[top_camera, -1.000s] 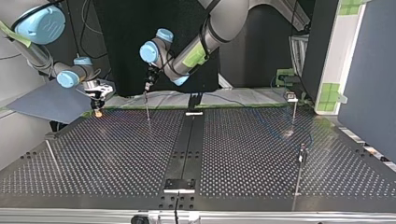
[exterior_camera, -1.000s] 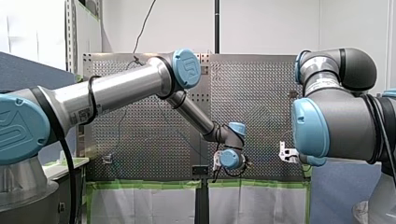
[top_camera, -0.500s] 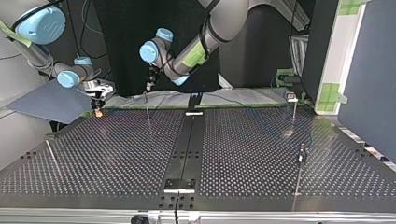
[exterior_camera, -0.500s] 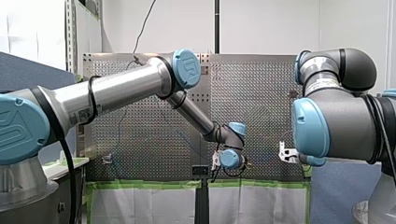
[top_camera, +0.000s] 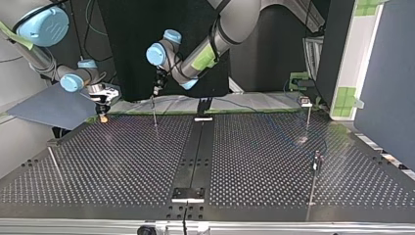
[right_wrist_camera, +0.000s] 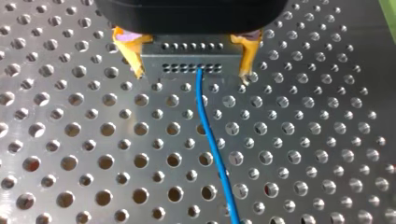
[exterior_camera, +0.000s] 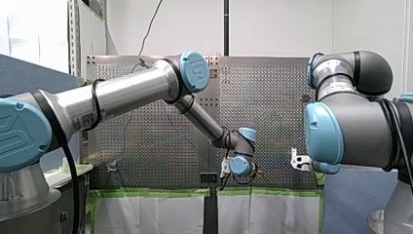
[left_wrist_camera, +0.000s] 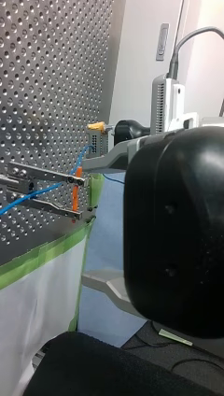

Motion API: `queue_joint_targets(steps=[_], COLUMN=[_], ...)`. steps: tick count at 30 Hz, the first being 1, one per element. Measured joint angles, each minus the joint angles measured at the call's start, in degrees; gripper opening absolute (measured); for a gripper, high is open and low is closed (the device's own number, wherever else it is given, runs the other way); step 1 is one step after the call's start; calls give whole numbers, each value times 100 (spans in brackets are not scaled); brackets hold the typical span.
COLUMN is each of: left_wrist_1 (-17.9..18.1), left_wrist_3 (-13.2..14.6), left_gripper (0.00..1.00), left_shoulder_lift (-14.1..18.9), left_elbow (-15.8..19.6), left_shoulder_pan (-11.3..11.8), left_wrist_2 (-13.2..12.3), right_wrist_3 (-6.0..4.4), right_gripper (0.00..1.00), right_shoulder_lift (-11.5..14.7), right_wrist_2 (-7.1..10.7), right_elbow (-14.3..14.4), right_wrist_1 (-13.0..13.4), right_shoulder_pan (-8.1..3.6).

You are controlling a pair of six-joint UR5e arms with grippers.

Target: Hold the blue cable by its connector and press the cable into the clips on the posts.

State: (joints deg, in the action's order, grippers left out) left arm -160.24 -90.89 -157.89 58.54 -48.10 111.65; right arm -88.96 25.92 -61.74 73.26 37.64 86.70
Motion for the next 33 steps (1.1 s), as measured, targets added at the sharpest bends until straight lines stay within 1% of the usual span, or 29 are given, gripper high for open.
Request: queue_joint_targets(steps=[7, 10, 13, 15, 17, 20, 23, 33], left_wrist_1=[-1, -54, -175, -251, -244, -128, 36, 639], left_wrist_3=[2, 42, 148, 258, 360, 472, 508, 386], left_gripper=[100, 100, 100, 100, 100, 100, 100, 100], left_shoulder_lift=[1, 17, 65, 155, 255, 433, 615, 1226], left_elbow=[0, 5, 60, 154, 256, 435, 618, 1230], left_shoulder_pan=[0, -14, -56, -97, -126, -161, -171, -199], left_wrist_2=[-1, -4, 5, 11, 9, 30, 123, 423], right_wrist_3=[0, 0, 0, 0, 0, 0, 0, 0], right_gripper=[0, 0, 0, 0, 0, 0, 0, 0], right_shoulder_lift=[-2, -3, -5, -5, -7, -9, -10, -12], right_wrist_2=[-4, 17, 46, 56, 61, 70, 84, 107], right_elbow=[0, 0, 0, 0, 0, 0, 1, 1], right_wrist_1=[-1, -2, -1, -2, -1, -2, -1, -1], right_shoulder_pan=[2, 1, 1, -2, -12, -22, -23, -27])
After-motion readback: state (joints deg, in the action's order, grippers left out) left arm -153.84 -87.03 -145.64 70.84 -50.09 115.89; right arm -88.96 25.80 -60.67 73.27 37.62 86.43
